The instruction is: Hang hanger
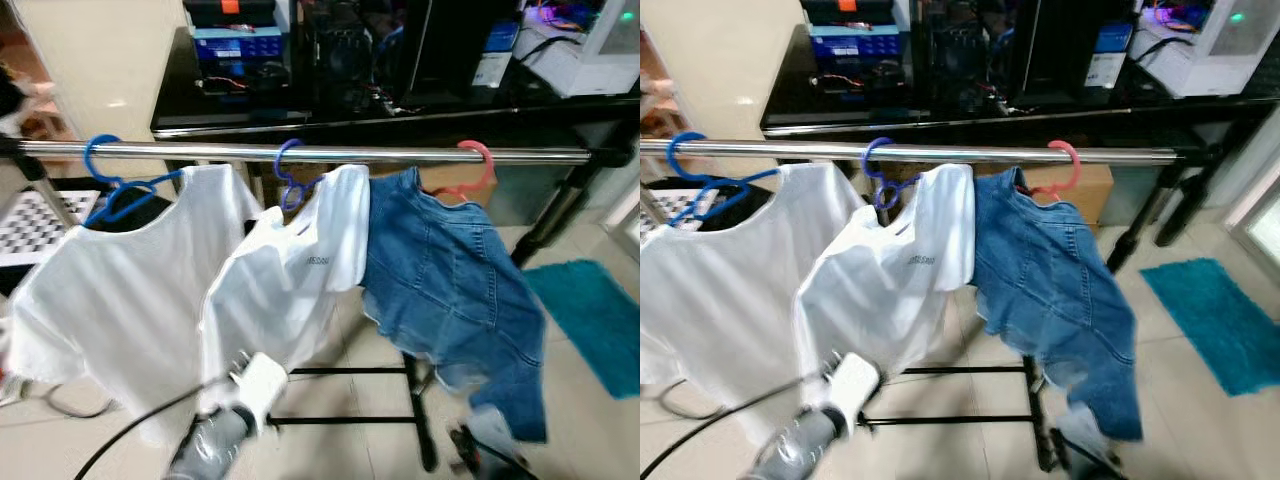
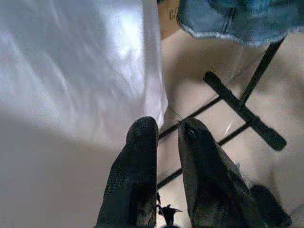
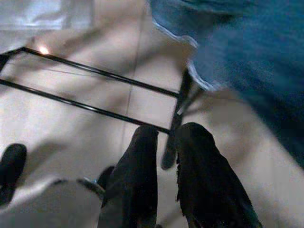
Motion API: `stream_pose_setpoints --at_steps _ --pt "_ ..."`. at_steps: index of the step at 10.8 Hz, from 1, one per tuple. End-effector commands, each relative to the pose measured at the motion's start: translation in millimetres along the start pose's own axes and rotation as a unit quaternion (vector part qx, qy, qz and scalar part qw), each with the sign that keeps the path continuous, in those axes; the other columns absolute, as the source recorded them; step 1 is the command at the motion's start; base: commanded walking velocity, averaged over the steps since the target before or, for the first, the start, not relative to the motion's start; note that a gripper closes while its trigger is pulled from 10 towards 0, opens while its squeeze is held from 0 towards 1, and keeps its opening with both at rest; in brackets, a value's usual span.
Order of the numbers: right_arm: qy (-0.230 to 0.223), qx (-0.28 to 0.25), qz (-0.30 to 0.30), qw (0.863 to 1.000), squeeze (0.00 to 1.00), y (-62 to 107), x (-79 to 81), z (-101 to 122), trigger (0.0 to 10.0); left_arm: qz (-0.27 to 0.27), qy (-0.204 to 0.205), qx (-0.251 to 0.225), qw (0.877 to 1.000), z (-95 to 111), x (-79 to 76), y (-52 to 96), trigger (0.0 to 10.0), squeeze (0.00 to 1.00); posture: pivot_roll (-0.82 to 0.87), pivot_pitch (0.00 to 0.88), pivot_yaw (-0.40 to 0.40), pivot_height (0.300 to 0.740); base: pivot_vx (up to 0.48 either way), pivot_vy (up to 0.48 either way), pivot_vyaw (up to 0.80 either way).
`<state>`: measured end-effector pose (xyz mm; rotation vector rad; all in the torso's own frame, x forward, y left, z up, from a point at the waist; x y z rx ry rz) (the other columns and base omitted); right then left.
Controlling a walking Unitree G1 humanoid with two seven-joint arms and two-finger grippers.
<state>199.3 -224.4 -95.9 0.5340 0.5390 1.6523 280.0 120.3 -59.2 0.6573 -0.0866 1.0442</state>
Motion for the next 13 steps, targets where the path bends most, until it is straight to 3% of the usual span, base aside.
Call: stream_pose_setpoints --at_steps 1,2,4,5,8,9,10,11,13 --pt "-0.011 -0.01 -0.004 1.0 0.0 0.6 -6.3 6 10.0 0.004 0.006 -0.004 1.0 1 -1.4 0.3 10.0 0.0 0.04 0.053 -0.049 0.74 0.0 0.0 0.0" --pt "-0.013 -0.006 0.155 0.988 0.0 5.4 25.8 12 10.0 0.01 -0.008 -0.008 1.0 0 -1.7 2.8 10.0 0.0 0.02 0.052 -0.048 0.74 0.0 0.0 0.0" --pt "0.004 -0.113 0.224 0.968 0.0 4.8 53.2 73 10.0 0.016 -0.016 -0.059 0.998 18 0.5 1.4 10.0 0.0 0.04 0.049 -0.039 0.74 0.0 0.0 0.0" --pt "0.0 -0.135 0.245 0.96 0.0 5.6 62.8 91 10.0 0.021 -0.023 -0.079 0.996 26 4.0 0.7 10.0 0.0 0.05 0.049 -0.036 0.74 0.0 0.0 0.0" --pt "0.02 -0.106 0.397 0.912 0.0 47.4 92.2 108 10.0 0.019 -0.073 -0.157 0.985 61 11.9 -2.9 10.0 0.0 0.07 0.051 -0.021 0.74 0.0 0.0 0.0" --pt "0.012 -0.145 0.407 0.902 0.0 53.9 100.5 134 10.0 0.014 -0.088 -0.171 0.981 69 12.3 -3.8 10.0 0.0 0.07 0.048 -0.019 0.74 0.0 0.0 0.0" --pt "-0.008 -0.188 0.38 0.906 0.0 51.3 97.7 156 10.0 0.02 -0.085 -0.176 0.981 72 14.8 -4.0 10.0 0.0 0.07 0.049 -0.016 0.74 0.0 0.0 0.0" --pt "-0.145 -0.31 0.223 0.913 0.0 37.6 50.8 219 10.0 0.028 -0.082 -0.188 0.978 78 17.6 -4.1 10.0 0.0 0.06 0.052 -0.017 0.74 0.0 0.0 0.0" --pt "-0.163 -0.292 0.151 0.93 0.0 31.3 22.5 207 10.0 0.032 -0.082 -0.19 0.978 79 16.1 -4.2 10.0 0.0 0.06 0.066 -0.03 0.74 0.0 0.0 0.0"
Point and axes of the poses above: a point about 5 cm out from each wrist's last joint towards the gripper, its own y axis pointing back from the gripper into the wrist, its own z axis along the axis of the wrist's last joint, x = y × z, the point moved 5 cm from there along -y, pointing out of the wrist towards the gripper, and after that the axes turned 11 degrees about -y, right-handed, at the moved point
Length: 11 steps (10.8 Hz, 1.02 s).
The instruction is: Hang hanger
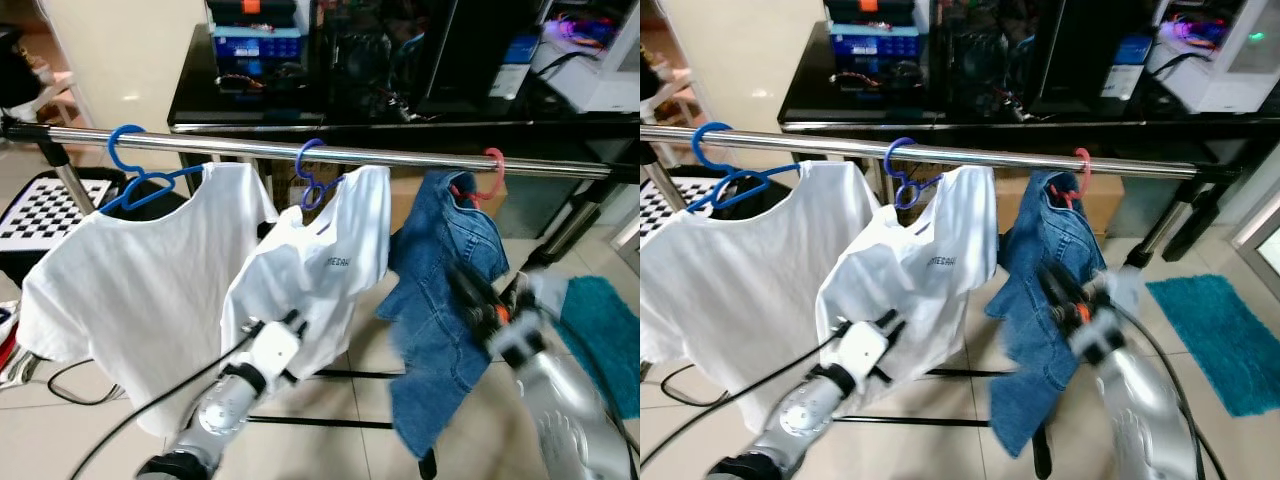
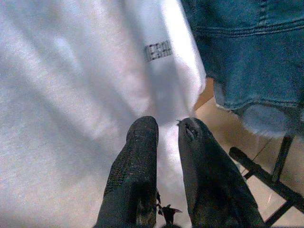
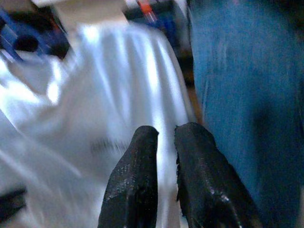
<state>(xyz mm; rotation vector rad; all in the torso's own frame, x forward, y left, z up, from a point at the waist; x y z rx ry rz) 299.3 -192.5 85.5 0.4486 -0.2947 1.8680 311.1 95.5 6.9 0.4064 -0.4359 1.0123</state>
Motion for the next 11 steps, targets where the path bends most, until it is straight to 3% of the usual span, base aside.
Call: stream_pose_setpoints --at_steps 1,3,4,5,6,8,9,10,11 --pt "0.003 -0.001 -0.012 1.0 0.0 1.8 -2.3 4 10.0 0.001 0.004 -0.006 1.0 4 -3.5 -1.8 10.0 0.0 0.07 0.069 -0.033 0.74 0.0 0.0 0.0" --pt "0.006 -0.033 -0.012 0.999 0.0 -4.9 7.9 21 10.0 0.001 0.005 -0.005 1.0 3 -4.5 -0.4 10.0 0.0 0.07 0.065 -0.031 0.74 0.0 0.0 0.0" --pt "0.046 -0.125 -0.07 0.989 0.0 -8.1 2.9 60 10.0 0.001 0.003 -0.005 1.0 3 -4.7 -0.5 10.0 0.0 0.07 0.061 -0.029 0.74 0.0 0.0 0.0" --pt "0.069 -0.156 -0.091 0.981 0.0 -8.9 3.5 77 10.0 0.003 0.003 -0.005 1.0 3 -3.8 -1.6 10.0 0.0 0.07 0.061 -0.029 0.74 0.0 0.0 0.0" --pt "0.095 -0.173 -0.071 0.978 0.0 -11.1 19.1 87 10.0 0.002 0.001 -0.008 1.0 5 -3.5 -3.0 10.0 0.0 0.07 0.061 -0.029 0.74 0.0 0.0 0.0" --pt "0.112 -0.156 -0.07 0.979 0.0 -12.7 23.1 78 10.0 0.001 -0.005 -0.019 1.0 10 -2.1 -5.6 10.0 0.0 0.07 0.059 -0.02 0.74 0.0 0.0 0.0" --pt "0.098 -0.142 -0.061 0.983 0.37 -11.6 23.9 70 10.0 -0.007 -0.018 -0.038 0.999 17 -1.8 -7.0 10.0 0.0 0.06 0.059 -0.02 0.74 0.0 0.0 0.0" --pt "0.092 -0.129 -0.044 0.986 1.0 -11.5 28.0 65 10.0 -0.029 -0.057 -0.06 0.996 24 -5.0 -7.8 10.0 0.0 0.06 0.059 -0.02 0.74 0.0 0.0 0.0" --pt "0.095 -0.116 -0.033 0.988 1.0 -12.0 29.5 62 10.0 -0.053 -0.093 -0.083 0.991 32 -9.7 -8.7 10.0 0.0 0.06 0.059 -0.021 0.74 0.0 0.0 0.0"
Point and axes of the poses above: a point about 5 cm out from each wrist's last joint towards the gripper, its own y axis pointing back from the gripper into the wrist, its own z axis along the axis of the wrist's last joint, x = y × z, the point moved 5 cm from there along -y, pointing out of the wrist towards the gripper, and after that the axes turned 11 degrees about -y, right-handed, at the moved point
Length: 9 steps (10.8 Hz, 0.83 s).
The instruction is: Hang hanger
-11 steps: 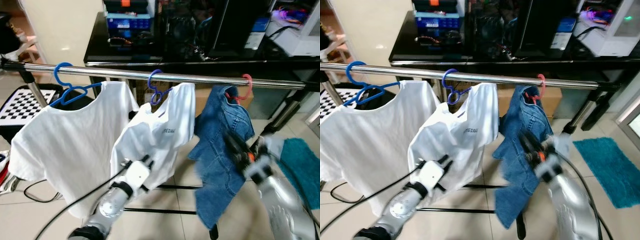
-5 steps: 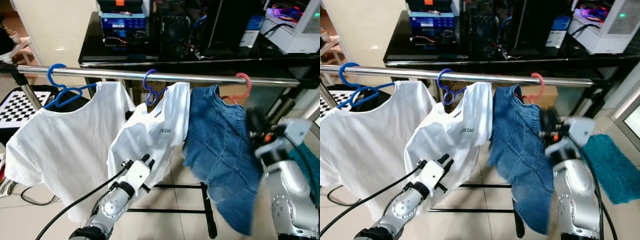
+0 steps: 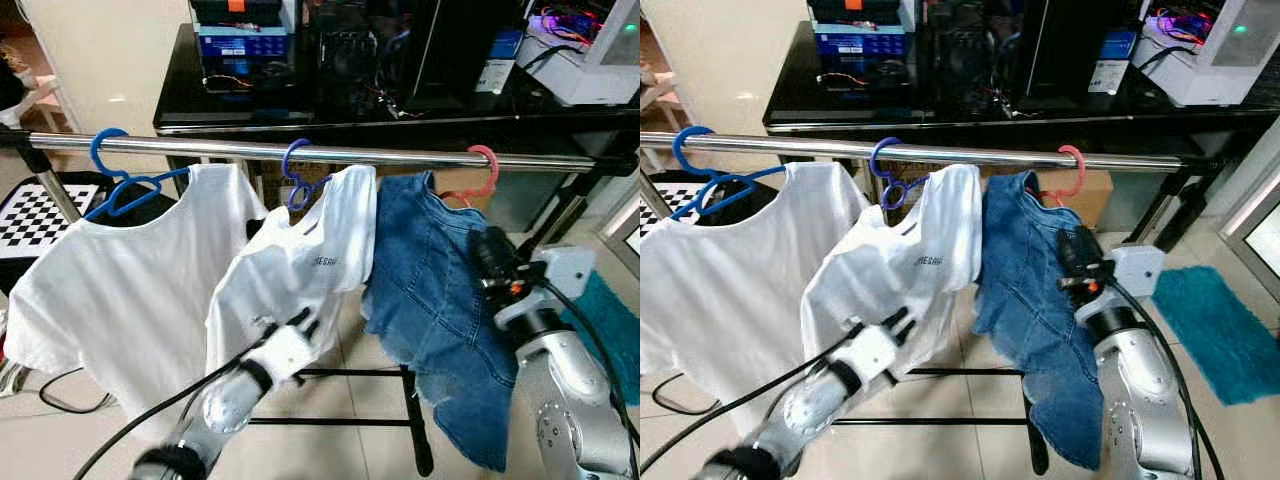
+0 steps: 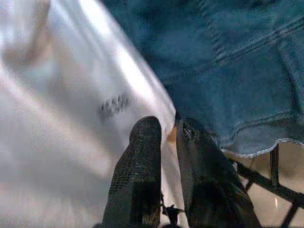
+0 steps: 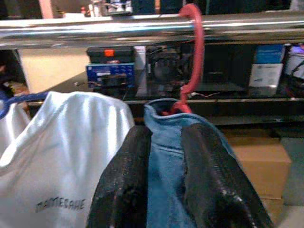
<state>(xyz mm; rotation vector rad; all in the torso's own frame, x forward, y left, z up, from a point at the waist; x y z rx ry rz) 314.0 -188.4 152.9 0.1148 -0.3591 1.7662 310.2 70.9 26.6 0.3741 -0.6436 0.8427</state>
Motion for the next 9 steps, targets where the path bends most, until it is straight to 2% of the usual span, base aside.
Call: stream_pose_setpoints --at_steps 1,2,3,4,7,8,9 --pt "0.012 0.01 -0.002 1.0 1.0 -0.7 -2.8 -1 10.0 -0.012 -0.017 -0.019 1.0 8 -1.9 -3.4 10.0 0.0 0.07 0.056 -0.024 0.74 0.0 0.0 0.0" --pt "0.03 0.013 -0.021 0.999 0.39 -4.9 -9.4 -1 10.0 -0.011 -0.027 -0.028 0.999 12 -0.2 -6.4 10.0 0.0 0.07 0.054 -0.026 0.74 0.0 0.0 0.0" --pt "0.043 0.009 -0.034 0.998 0.16 -6.4 -13.1 1 10.0 -0.008 -0.031 -0.032 0.999 14 1.1 -7.8 10.0 0.0 0.07 0.054 -0.027 0.74 0.0 0.0 0.0" --pt "0.055 0.006 -0.055 0.997 0.0 -8.2 -19.5 3 10.0 -0.014 -0.045 -0.039 0.998 16 0.0 -8.7 10.0 0.0 0.07 0.054 -0.032 0.74 0.0 0.0 0.0" --pt "0.067 0.018 -0.065 0.995 0.0 -13.2 -22.4 -2 10.0 -0.015 -0.054 -0.05 0.997 20 0.5 -9.2 10.0 0.0 0.08 0.053 -0.034 0.74 0.0 0.0 0.0" --pt "0.06 0.018 -0.061 0.996 0.79 -15.7 -18.9 -4 10.0 -0.016 -0.059 -0.054 0.997 21 0.9 -9.2 10.0 0.0 0.08 0.052 -0.034 0.74 0.0 0.0 0.0" --pt "0.048 0.016 -0.044 0.998 1.0 -17.2 -10.2 -4 10.0 -0.016 -0.061 -0.056 0.996 22 1.6 -9.4 10.0 0.0 0.09 0.05 -0.032 0.74 0.0 0.0 0.0"
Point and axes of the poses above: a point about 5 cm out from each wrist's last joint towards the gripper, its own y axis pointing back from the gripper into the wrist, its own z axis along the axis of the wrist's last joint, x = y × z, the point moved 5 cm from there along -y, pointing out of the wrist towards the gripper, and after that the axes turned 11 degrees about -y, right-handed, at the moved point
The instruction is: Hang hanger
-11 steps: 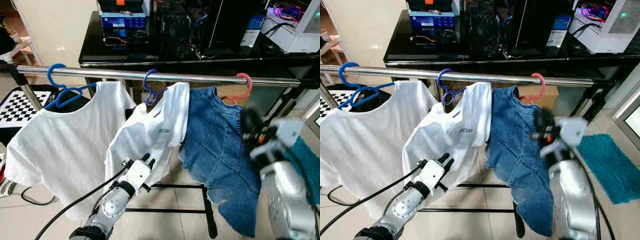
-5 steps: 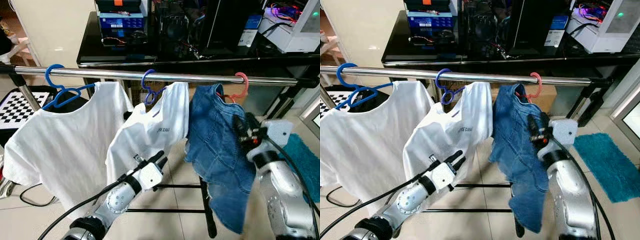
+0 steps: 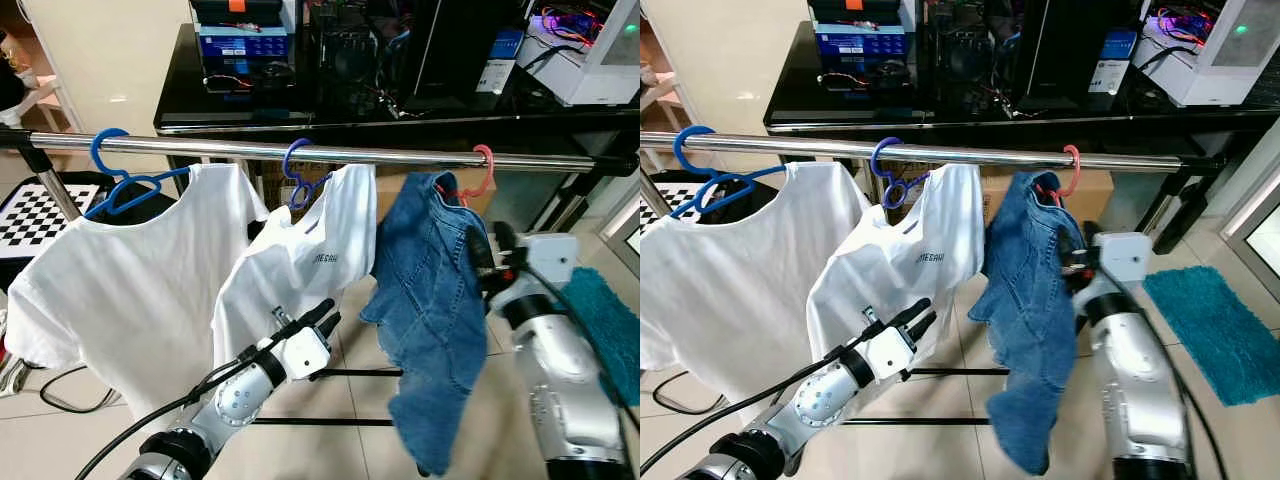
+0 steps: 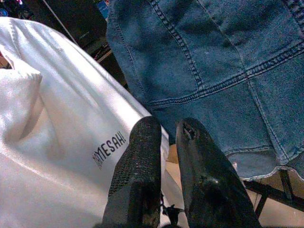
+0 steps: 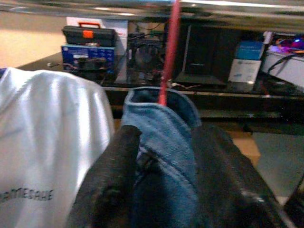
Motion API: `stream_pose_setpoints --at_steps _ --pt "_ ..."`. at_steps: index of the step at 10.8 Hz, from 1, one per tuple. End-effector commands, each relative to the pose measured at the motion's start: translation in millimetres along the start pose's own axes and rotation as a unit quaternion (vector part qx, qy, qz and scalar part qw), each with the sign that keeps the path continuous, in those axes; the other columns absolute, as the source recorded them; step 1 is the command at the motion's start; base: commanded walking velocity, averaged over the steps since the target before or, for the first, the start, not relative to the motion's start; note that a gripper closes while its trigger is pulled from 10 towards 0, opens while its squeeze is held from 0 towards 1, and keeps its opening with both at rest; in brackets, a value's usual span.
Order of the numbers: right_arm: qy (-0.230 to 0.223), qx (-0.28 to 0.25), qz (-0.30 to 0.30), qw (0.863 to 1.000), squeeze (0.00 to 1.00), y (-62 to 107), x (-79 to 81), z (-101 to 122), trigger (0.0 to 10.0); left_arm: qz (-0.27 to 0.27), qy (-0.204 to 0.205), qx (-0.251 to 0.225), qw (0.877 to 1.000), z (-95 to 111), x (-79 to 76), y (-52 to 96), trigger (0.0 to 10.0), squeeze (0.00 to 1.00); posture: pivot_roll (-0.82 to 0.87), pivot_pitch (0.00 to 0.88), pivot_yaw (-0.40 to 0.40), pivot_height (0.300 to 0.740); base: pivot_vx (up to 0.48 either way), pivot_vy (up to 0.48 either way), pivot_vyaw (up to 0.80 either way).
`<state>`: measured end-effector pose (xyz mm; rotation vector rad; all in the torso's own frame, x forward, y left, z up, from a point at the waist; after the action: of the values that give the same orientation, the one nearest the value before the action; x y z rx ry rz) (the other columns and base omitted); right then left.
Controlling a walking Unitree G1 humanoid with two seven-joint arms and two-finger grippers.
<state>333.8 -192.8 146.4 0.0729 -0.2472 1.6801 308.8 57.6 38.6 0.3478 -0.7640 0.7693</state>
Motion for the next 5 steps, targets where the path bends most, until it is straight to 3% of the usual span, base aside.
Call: stream_pose_setpoints --at_steps 1,2,3,5 --pt "0.001 0.004 0.001 1.0 1.0 -0.9 1.1 1 10.0 -0.002 -0.012 -0.014 1.0 5 2.8 -3.6 10.0 0.0 0.09 0.048 -0.03 0.74 0.0 0.0 0.0" --pt "-0.006 0.016 0.003 1.0 1.0 -2.7 3.7 -2 10.0 -0.003 -0.014 -0.015 1.0 6 3.0 -3.7 10.0 0.0 0.09 0.048 -0.029 0.74 0.0 0.0 0.0" --pt "-0.01 0.024 0.014 1.0 0.0 -3.9 10.6 -2 10.0 -0.003 -0.015 -0.016 1.0 6 2.8 -3.6 10.0 0.0 0.09 0.048 -0.026 0.74 0.0 0.0 0.0" --pt "-0.004 0.044 0.014 0.999 0.0 -3.6 14.2 -10 10.0 -0.008 -0.02 -0.021 1.0 8 1.9 -4.2 10.0 0.0 0.08 0.049 -0.027 0.74 0.0 0.0 0.0"
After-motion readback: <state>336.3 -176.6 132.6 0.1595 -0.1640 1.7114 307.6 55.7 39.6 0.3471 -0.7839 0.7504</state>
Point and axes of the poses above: a point about 5 cm out from each wrist's last joint towards the gripper, its own y axis pointing back from the gripper into the wrist, its own z axis along the axis of the wrist's last joint, x = y × z, the point moved 5 cm from there along -y, pointing out of the wrist towards the gripper, and after that the axes turned 11 degrees about -y, right-handed, at the moved point
